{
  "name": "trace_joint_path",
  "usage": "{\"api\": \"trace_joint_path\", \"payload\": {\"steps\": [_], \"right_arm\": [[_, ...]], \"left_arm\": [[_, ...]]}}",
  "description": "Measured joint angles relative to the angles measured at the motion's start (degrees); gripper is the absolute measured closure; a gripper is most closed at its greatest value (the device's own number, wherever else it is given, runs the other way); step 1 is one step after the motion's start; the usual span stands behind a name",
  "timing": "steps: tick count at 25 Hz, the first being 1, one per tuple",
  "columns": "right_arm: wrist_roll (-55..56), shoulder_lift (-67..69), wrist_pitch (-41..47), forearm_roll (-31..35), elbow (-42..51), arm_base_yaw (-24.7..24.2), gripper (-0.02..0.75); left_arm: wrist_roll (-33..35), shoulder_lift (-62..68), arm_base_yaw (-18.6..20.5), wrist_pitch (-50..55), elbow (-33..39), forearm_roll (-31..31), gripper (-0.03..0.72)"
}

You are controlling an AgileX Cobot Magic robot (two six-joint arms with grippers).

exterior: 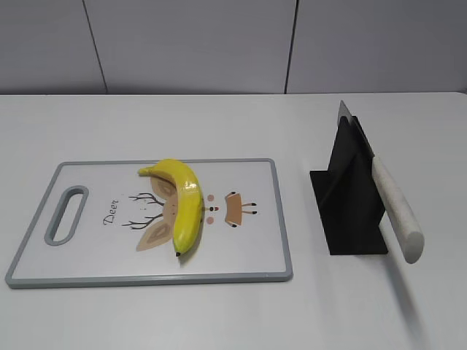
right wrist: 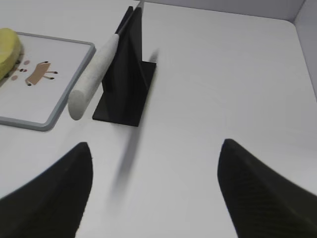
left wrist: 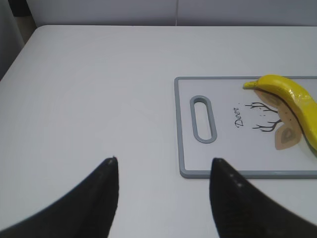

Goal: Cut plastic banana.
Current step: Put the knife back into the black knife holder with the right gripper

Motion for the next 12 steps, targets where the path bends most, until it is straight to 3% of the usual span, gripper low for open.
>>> {"api": "trace_joint_path", "payload": {"steps": [5, 12], "right_arm": [[0.0, 0.0, 0.0, 0.0, 0.0, -4.4, 0.144], [-0.1, 0.0, 0.0, 0.0, 0.0, -4.7, 0.144]], "left_arm": [[0.0, 0.0, 0.0, 0.0, 0.0, 0.0, 0.126], [0.0, 0.0, 0.0, 0.0, 0.0, -0.1, 0.126]]}}
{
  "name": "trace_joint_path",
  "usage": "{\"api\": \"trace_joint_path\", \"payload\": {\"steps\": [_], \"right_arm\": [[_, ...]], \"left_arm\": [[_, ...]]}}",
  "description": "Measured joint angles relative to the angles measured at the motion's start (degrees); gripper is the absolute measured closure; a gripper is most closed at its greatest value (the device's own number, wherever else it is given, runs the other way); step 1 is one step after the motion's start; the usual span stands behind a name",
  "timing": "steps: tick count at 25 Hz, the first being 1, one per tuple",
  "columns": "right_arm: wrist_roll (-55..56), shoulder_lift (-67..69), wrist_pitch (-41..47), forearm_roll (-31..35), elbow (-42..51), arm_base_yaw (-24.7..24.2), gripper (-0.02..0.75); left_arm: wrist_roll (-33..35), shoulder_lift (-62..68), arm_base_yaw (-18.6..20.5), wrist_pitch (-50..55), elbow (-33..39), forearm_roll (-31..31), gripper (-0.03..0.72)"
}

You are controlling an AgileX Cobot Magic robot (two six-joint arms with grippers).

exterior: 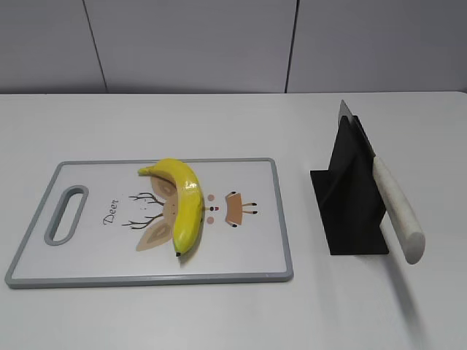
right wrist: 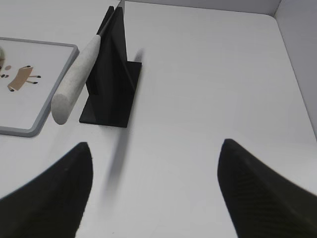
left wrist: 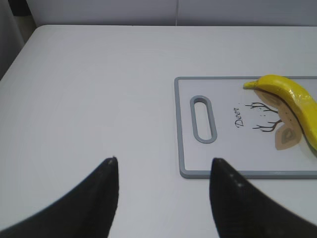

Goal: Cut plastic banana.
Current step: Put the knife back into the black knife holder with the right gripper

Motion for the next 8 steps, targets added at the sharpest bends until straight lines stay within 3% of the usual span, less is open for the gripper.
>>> {"api": "trace_joint_path", "payload": {"steps": [8], "right_arm": [[0.0, 0.0, 0.1, 0.0, 0.0, 0.0, 0.144]], "left_arm": [[0.0, 0.0, 0.0, 0.0, 0.0, 0.0, 0.126]]}}
